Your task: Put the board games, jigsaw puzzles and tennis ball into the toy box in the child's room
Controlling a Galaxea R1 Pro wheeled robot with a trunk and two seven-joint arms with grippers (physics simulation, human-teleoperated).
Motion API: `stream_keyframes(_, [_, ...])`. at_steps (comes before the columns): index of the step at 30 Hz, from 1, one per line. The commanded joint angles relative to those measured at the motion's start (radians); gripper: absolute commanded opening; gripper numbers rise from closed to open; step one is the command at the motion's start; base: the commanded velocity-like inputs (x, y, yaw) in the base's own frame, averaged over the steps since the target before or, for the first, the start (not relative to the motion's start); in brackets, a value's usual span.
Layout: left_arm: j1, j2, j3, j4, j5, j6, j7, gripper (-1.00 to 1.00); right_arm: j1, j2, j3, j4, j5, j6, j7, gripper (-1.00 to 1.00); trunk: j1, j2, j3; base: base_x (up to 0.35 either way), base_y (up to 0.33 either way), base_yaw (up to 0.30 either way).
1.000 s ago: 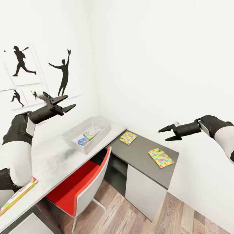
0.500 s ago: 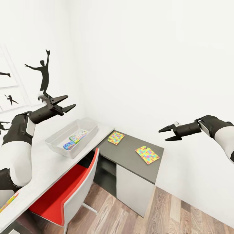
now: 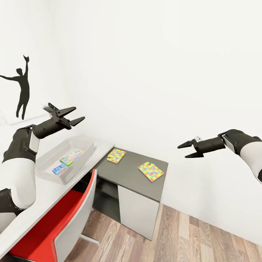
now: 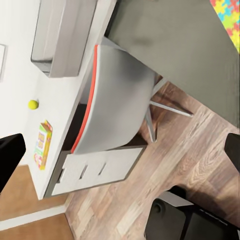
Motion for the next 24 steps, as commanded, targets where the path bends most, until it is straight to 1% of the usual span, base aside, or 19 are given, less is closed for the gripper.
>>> stream_keyframes(1, [-0.001,0.0,0.0,0.0,-0.002,0.011,-0.005,1.0,-0.001,-0.001,0.009,-0.001,-0.005,0.006,0.004,1.0,0.001,-0.002,-0.002,0.0,0.0,-0.274])
stream_keyframes(10, [-0.001,0.007,-0.002,0.0,-0.002,0.011,-0.005,1.0,0.001,-0.005,0.01,-0.001,-0.005,0.006,0.004,1.0,0.001,-0.002,0.002,0.0,0.0,-0.274])
stream_keyframes(19, [0.0,0.007,-0.002,0.0,-0.003,0.011,-0.005,1.0,0.003,-0.011,0.012,0.0,-0.005,0.005,0.004,1.0,0.001,-0.002,0.007,0.0,0.0,-0.274])
stream_keyframes(24, [0.001,0.01,-0.002,0.001,-0.004,0.01,-0.005,1.0,0.014,-0.017,0.013,0.002,-0.005,0.003,0.001,1.0,0.001,-0.002,0.009,0.0,0.0,-0.274])
